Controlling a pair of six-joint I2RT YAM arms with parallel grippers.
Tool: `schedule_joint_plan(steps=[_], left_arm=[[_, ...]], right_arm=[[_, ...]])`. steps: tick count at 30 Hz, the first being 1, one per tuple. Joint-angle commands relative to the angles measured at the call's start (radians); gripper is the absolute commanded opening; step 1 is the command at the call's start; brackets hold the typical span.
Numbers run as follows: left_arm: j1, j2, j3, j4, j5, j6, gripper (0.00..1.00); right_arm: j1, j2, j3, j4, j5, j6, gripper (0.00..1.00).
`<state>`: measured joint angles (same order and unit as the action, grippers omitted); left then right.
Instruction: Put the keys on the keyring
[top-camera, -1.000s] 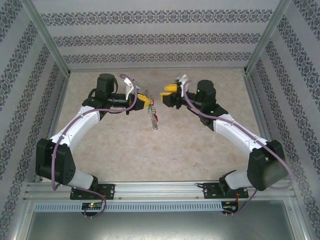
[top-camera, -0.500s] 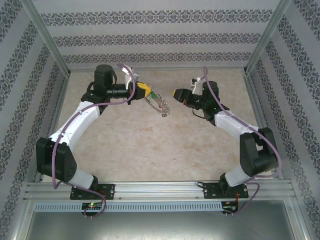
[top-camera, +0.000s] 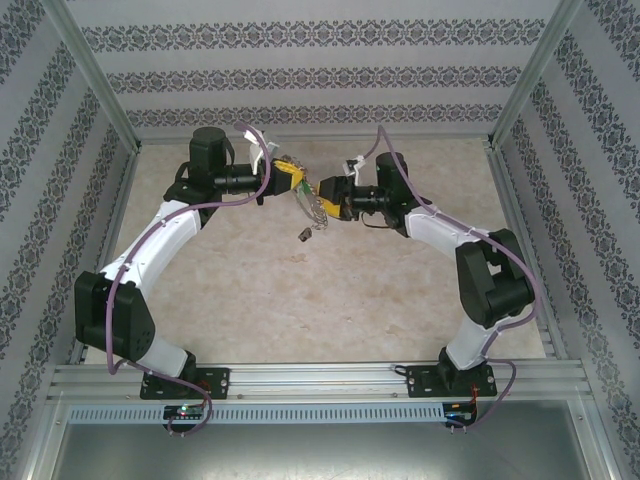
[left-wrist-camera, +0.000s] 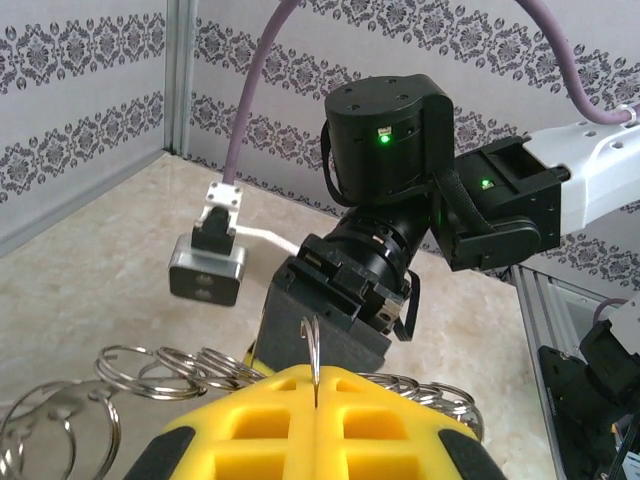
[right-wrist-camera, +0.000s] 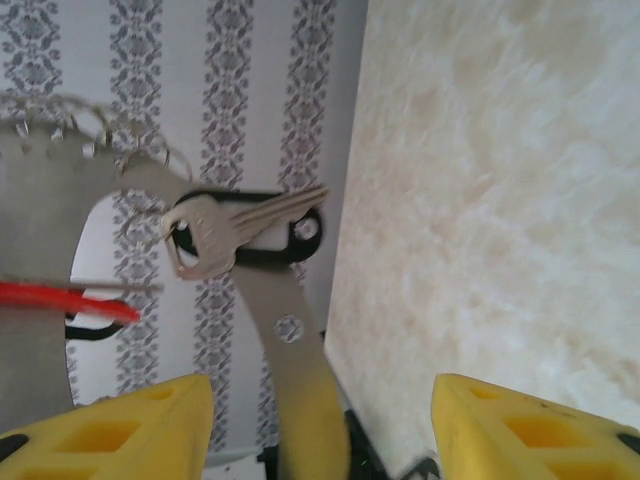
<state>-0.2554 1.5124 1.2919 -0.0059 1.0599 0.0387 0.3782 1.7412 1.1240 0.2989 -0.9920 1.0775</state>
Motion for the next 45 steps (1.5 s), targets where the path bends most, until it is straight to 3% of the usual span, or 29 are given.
schedule_joint_plan(steps=[1, 14, 20, 24, 31, 39, 45], left_arm=[[-0.010, 0.010, 0.051, 0.064, 0.019, -0.026, 0.00], [-0.010, 0.040, 0.063, 0.090, 0.004, -0.057, 0.00], [-0.012, 0.035, 0.037, 0.164, -0.002, -0.122, 0.00], [-0.011, 0.034, 0.019, 0.222, -0.004, -0.169, 0.00], [-0.011, 0.037, -0.001, 0.310, -0.008, -0.265, 0.00], [-0.011, 0.029, 0.004, 0.313, -0.017, -0.268, 0.00], [-0.008, 0.017, 0.019, 0.203, -0.046, -0.187, 0.00]], right_arm=[[0.022, 0.024, 0.032, 0.015, -0.085, 0.091, 0.60], [0.052, 0.086, 0.059, 0.122, -0.181, 0.209, 0.58], [0.071, 0.132, 0.041, 0.376, -0.126, 0.402, 0.52], [0.074, 0.166, 0.029, 0.555, -0.083, 0.519, 0.54], [0.076, 0.150, 0.013, 0.567, -0.002, 0.498, 0.52], [0.076, 0.166, 0.022, 0.588, 0.044, 0.519, 0.35], [0.064, 0.132, -0.015, 0.529, 0.057, 0.468, 0.26]])
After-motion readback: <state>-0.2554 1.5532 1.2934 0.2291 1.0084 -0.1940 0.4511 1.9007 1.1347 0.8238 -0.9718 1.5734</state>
